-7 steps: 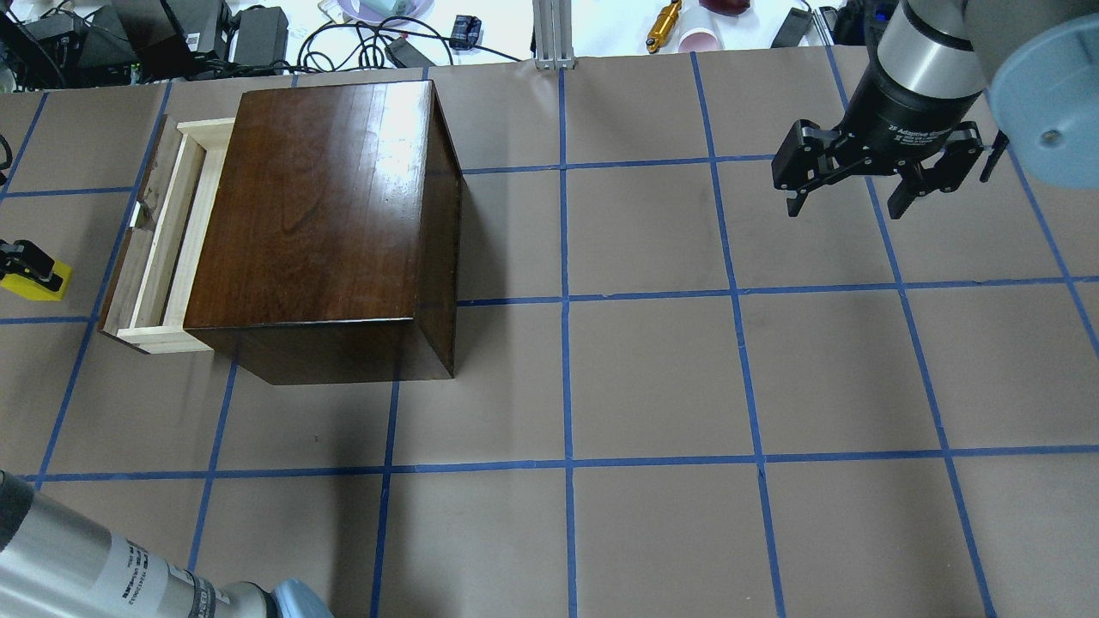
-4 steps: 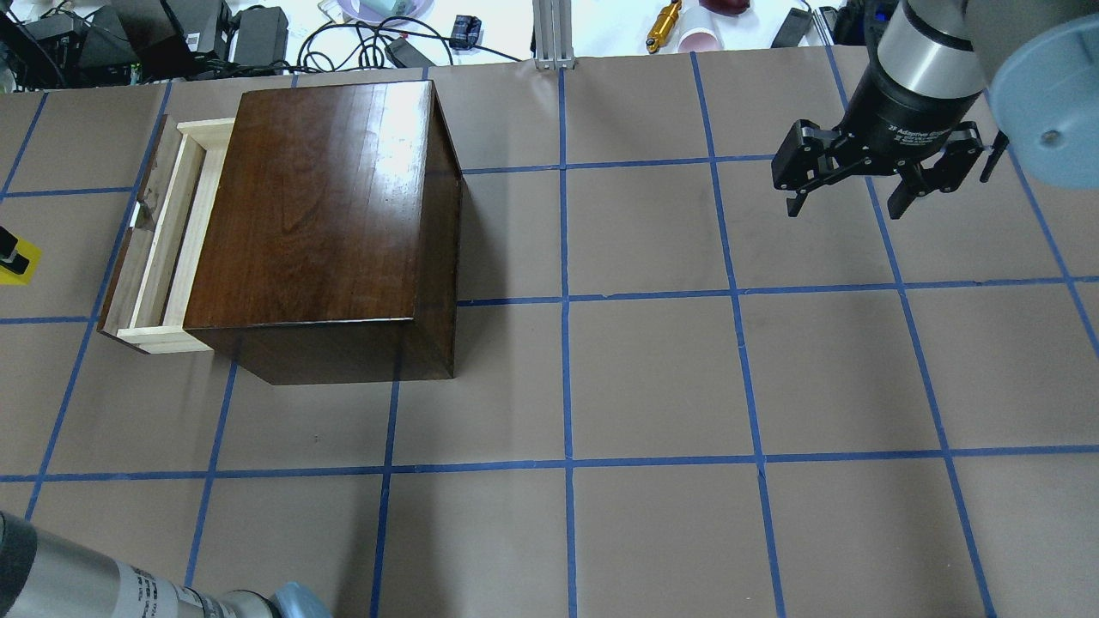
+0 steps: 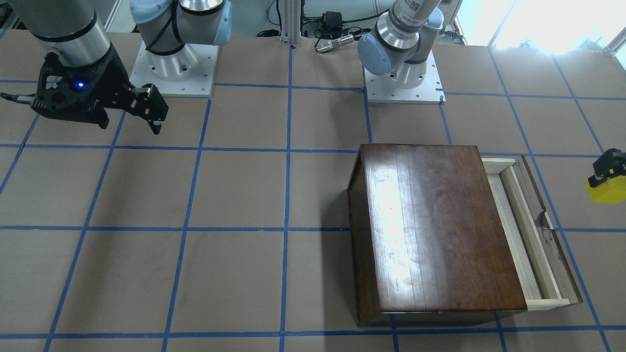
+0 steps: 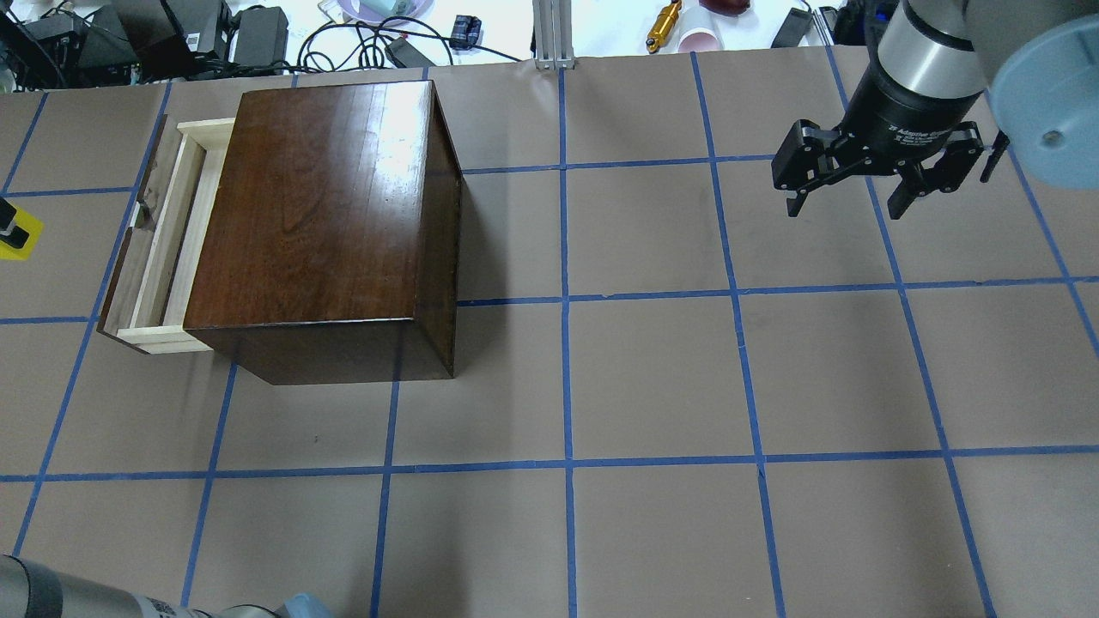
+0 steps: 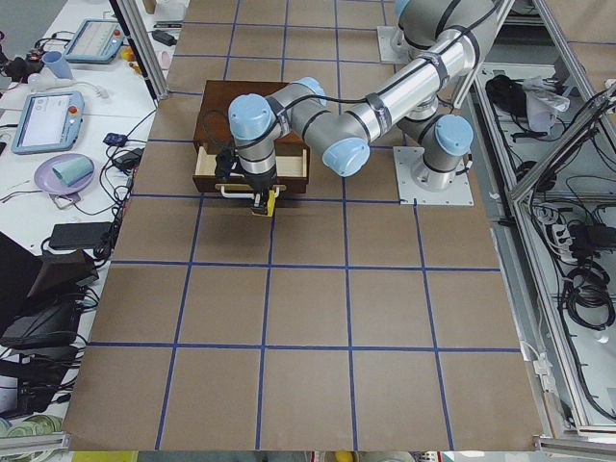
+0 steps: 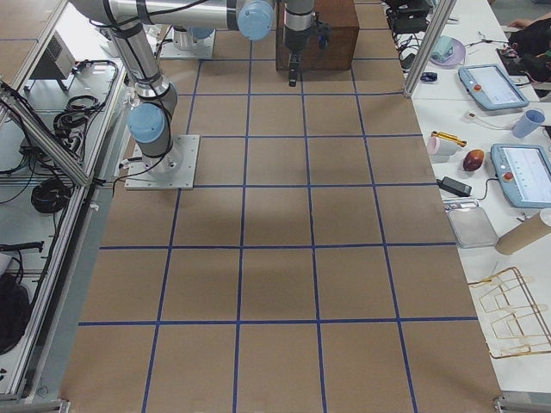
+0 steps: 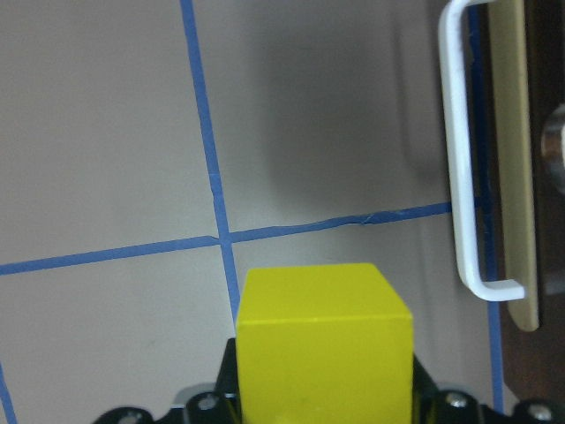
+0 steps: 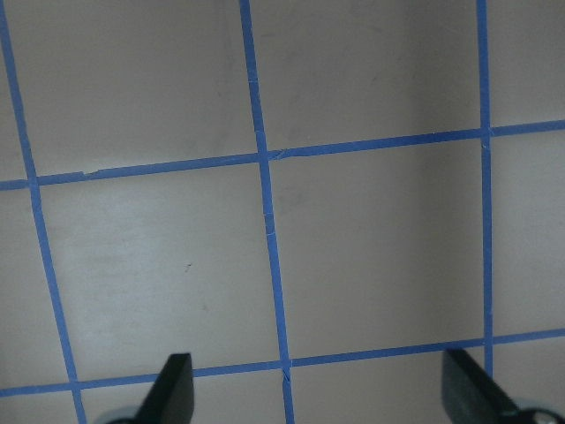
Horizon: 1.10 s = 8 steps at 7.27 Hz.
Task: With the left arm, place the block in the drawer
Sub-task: 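Lift the yellow cube with the left gripper and carry it over the drawer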
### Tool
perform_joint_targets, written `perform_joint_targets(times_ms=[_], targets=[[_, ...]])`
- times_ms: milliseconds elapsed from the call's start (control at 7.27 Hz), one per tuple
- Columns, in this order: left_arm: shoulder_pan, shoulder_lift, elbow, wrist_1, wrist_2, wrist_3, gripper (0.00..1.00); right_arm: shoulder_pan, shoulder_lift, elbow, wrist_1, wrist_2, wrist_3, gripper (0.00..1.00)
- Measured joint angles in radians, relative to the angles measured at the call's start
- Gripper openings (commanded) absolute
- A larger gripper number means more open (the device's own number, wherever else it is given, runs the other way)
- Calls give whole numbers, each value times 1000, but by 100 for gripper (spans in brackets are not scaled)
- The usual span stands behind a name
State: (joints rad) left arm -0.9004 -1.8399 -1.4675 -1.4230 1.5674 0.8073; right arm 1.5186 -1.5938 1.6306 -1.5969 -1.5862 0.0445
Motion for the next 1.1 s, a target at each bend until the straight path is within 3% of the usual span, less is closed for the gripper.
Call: perform_joint_targets(times_ms=[1101], targets=[[-196,32,-24,-16,-12,-279,9,0,0,0,0,0,0,100]])
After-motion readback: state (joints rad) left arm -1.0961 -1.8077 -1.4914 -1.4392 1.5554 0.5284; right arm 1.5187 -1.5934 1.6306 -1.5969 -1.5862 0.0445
